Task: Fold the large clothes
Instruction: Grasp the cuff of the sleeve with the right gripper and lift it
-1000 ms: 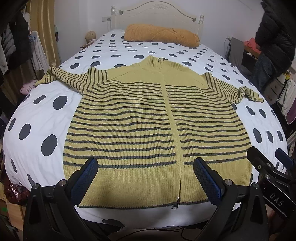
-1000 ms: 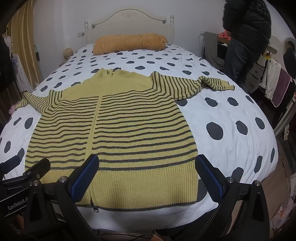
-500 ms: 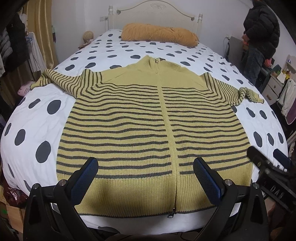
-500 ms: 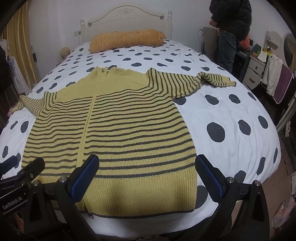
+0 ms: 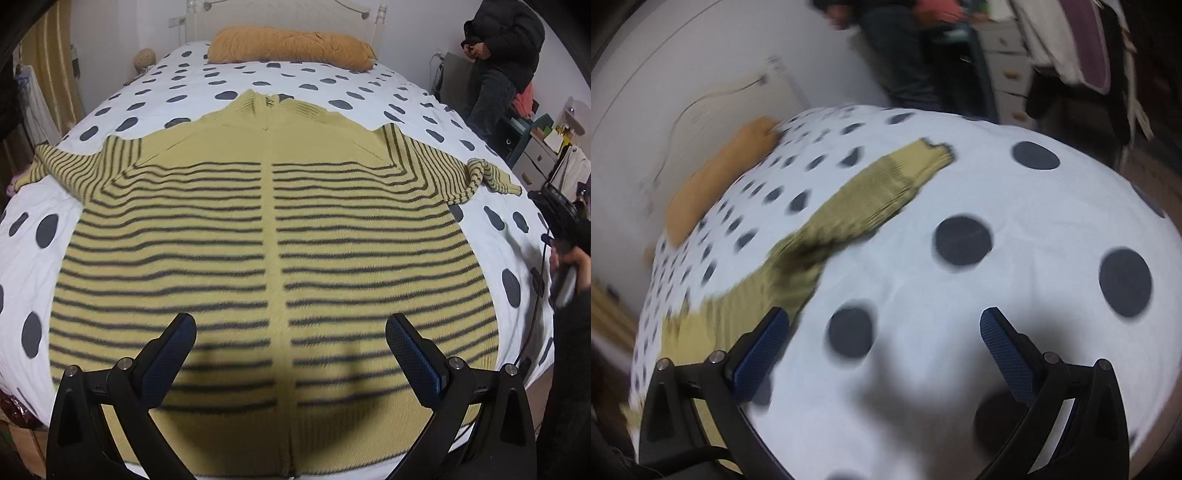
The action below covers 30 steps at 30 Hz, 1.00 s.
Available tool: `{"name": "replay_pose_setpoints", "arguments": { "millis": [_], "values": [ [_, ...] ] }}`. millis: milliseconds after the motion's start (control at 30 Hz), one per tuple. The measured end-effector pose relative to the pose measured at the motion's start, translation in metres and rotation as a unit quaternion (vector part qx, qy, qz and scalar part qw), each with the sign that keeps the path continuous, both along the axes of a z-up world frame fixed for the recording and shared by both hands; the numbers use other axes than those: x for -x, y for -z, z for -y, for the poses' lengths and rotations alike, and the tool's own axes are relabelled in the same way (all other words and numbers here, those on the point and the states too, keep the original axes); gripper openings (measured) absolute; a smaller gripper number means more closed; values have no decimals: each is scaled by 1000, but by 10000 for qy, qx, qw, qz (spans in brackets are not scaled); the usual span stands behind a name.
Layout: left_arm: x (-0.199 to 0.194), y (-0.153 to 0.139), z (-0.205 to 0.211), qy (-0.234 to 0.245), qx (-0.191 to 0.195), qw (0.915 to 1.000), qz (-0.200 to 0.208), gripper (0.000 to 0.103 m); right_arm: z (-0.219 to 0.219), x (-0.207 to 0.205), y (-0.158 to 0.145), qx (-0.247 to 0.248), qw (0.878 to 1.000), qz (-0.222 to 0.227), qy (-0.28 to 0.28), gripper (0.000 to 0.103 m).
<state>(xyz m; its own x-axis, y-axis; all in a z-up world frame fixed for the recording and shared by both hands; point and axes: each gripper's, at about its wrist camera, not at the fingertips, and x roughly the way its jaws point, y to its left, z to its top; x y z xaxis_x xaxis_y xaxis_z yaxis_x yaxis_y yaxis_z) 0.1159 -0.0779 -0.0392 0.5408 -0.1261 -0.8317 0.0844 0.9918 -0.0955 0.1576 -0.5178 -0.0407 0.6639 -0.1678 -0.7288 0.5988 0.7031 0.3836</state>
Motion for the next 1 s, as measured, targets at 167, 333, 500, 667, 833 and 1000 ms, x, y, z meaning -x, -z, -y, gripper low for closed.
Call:
{"name": "replay_pose_setpoints", "arguments": {
  "millis": [167,333,500,667,833,1000],
  "values": [
    [-41,9,18,-87,-90,9999,-4,103,68,-56,22,-360,9986,136,363,101],
    [-75,27,26,-201,-243,9992,-244,102,101,-106,42,-523,9970,-321,478,101],
    [-92,41,26,-265,-246,9983,-455,103,107,-134,40,-367,9969,-607,332,90],
    [-98,46,23,-378,-253,9975,-547,103,110,-147,48,-448,9951,-871,158,11],
    [-98,46,18,-445,-271,9970,-574,103,103,-145,39,-350,9966,-714,231,9],
    [-97,45,14,-447,-262,9968,-608,102,77,-145,-1,161,9989,-444,-79,9]
  ]
}}
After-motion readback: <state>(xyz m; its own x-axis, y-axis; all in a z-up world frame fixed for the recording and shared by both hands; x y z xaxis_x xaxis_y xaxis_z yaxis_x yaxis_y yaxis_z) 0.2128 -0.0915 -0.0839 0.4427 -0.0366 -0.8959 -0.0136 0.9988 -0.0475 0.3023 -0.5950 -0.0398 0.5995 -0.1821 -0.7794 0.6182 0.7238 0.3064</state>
